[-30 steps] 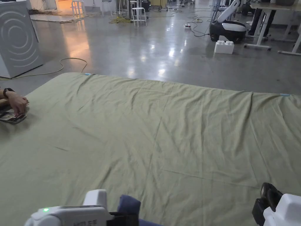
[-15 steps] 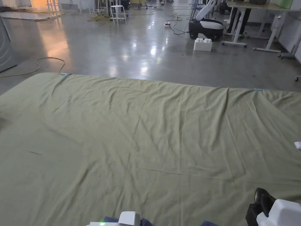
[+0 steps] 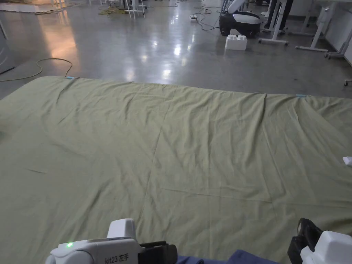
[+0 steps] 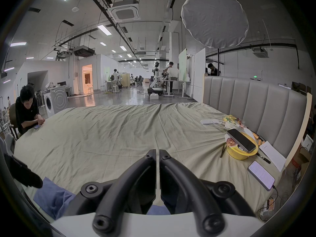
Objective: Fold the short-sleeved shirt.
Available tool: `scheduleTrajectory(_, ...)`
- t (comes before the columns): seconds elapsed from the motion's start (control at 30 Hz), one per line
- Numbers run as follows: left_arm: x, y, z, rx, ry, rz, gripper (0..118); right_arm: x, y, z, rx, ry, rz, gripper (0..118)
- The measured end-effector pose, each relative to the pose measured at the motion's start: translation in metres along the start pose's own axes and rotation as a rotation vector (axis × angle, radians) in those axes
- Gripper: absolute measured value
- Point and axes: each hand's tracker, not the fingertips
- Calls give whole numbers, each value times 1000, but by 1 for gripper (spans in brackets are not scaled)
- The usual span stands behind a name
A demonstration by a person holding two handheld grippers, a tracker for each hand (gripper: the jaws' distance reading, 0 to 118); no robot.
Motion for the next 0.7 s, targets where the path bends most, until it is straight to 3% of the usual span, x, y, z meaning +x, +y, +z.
scheduleTrajectory(0.1,-6,-2,-8,8,71,-12,22,0,-2,1,-7,-1,-5,4)
scheduleTrajectory(0.23,0,-20,-36,-139,153,-98,22,-1,-6,1,-19,1,2,4)
scheduleTrajectory(0.37,16,-47,-59,-241,74,-157,17,1,-11,2,-32,1,9,4)
scheduleTrajectory(0.7,35,-72,-84,-218,73,-217,17,5,-18,4,-60,-5,11,4)
